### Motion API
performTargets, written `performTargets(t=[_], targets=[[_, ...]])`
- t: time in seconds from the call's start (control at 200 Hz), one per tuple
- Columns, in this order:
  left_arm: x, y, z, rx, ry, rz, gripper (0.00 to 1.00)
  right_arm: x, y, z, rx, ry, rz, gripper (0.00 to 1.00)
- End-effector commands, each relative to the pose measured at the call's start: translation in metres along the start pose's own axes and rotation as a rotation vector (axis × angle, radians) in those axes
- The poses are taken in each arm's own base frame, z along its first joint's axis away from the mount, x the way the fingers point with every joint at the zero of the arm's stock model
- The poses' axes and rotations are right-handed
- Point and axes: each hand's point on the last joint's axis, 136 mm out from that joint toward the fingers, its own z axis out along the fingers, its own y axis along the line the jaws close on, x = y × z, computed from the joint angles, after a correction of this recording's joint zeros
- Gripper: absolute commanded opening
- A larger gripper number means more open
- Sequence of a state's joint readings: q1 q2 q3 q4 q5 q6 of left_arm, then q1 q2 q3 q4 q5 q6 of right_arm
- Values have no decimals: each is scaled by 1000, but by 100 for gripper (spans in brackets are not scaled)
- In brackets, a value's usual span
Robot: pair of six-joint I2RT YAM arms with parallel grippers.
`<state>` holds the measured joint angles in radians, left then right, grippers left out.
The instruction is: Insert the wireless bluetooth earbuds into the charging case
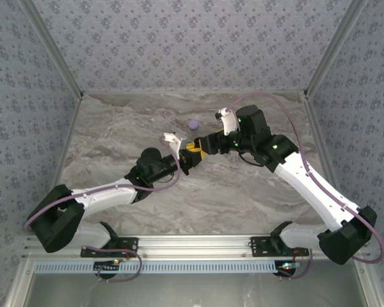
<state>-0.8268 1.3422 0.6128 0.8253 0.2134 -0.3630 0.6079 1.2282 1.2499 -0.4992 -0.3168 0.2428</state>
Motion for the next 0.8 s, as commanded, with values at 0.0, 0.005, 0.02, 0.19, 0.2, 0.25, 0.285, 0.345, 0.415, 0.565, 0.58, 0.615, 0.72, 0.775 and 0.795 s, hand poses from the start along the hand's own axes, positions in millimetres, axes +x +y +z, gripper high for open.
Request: performTargets(t=[0.0, 0.005, 0.02, 0.19, 0.2, 0.25, 0.285, 0.345, 0.415, 0.565, 0.58, 0.615, 0.72, 0.775, 0.795], targets=[[-24, -7, -1, 3, -56, 36, 15, -7, 0, -11, 32, -24, -4, 65], [-25, -8, -2, 3, -57, 37, 15, -7, 0, -11, 33, -24, -4, 64], [-24, -8, -2, 4, -56, 39, 15, -6, 0, -11, 33, -23, -3, 64], [-26, -10, -4, 7, -56, 55, 15, -3, -8, -9, 66, -12, 7, 51], [-26, -10, -4, 8, -57, 56, 15, -3, -8, -8, 67, -9, 8, 49], [-27, -11, -5, 14, -59, 58, 15, -1, -10, -6, 75, 3, 10, 41], [-28, -13, -5, 22, -64, 62, 15, 1, -12, -4, 81, 12, 13, 36], [-28, -15, -6, 33, -69, 62, 15, 2, -14, -2, 89, 25, 19, 30], [-29, -16, -6, 40, -69, 65, 15, 3, -13, 1, 83, 33, 21, 26], [-29, -18, -5, 50, -67, 66, 15, 3, -9, 3, 57, 37, 18, 24], [-28, -18, -5, 52, -65, 67, 15, 3, -8, 2, 53, 36, 17, 24], [-27, -18, -5, 54, -63, 68, 15, 3, -8, 3, 48, 39, 16, 24], [-27, -21, -5, 70, -59, 69, 15, 4, -7, 5, 37, 49, 15, 24], [-26, -22, -5, 76, -53, 72, 15, 5, -6, 7, 33, 53, 15, 24], [-26, -23, -5, 81, -52, 73, 15, 5, -5, 7, 30, 56, 15, 24]])
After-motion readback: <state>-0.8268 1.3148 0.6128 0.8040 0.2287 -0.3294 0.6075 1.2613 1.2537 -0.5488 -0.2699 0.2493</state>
